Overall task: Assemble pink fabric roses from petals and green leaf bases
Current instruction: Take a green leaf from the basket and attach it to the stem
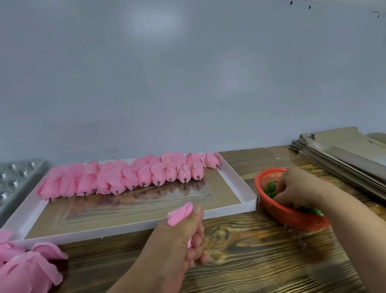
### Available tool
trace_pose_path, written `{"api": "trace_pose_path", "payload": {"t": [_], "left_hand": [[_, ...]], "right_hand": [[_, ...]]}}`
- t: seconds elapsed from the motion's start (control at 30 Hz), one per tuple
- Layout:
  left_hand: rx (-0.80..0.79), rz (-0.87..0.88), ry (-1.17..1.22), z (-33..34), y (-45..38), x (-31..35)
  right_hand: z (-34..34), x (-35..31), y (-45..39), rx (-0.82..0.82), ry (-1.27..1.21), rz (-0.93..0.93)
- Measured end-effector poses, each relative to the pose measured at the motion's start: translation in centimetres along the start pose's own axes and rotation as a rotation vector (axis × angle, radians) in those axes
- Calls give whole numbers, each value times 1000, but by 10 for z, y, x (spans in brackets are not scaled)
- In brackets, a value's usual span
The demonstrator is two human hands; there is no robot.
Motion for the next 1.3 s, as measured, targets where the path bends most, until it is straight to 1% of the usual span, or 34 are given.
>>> {"api": "trace_pose_path", "payload": {"t": [0.17,0.3,0.4,0.53,0.63,0.8,0.87,0.93,0.97,1.0,1.03,1.07,1.13,1.17,1.23,1.3], "left_hand": [[25,-26,-15,-4,0,-3],[48,-46,22,-6,-2,-5],[40,-50,8,-5,-3,-7],[44,-40,11,-4,-2,-5],[47,-34,2,-2,-2,-3],[57,-44,31,-1,0,-1],[50,-50,51,-1,0,0],[49,-56,47,-2,0,-1],[54,-58,46,-3,0,-1],[61,-60,45,-3,0,-2],[68,-64,45,-4,-1,-2],[74,-68,44,-4,-1,-3],[79,-73,46,-5,-2,-3],[80,-75,47,-6,-2,-4],[83,-79,47,-6,-3,-5],[88,-83,48,-6,-3,-6]], "right_hand": [[6,-7,-9,34,77,-15],[9,-9,-9,-23,101,-17],[5,-8,-7,-53,65,-2],[-2,1,-7,-43,-11,8],[-5,9,-7,-28,-128,-9],[-14,24,-4,32,-503,-15],[-17,23,0,89,-623,-47],[-20,20,3,179,-727,-81],[-21,18,4,232,-712,-90],[-22,16,4,275,-634,-97],[-23,14,3,281,-495,-108],[-22,12,3,234,-333,-122],[-15,6,3,36,-80,-125],[-11,5,2,-62,-10,-115],[-3,2,2,-201,74,-110],[3,-1,-1,-262,110,-117]]}}
Point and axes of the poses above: each hand's wrist, its own y-axis away from the middle knuckle, its own z-axis out of the palm, x = y × z, the point moved 2 cm from there along -y, towards the middle knuckle, and after that the axes turned 2 degrees about -x, right-handed, at the moved point
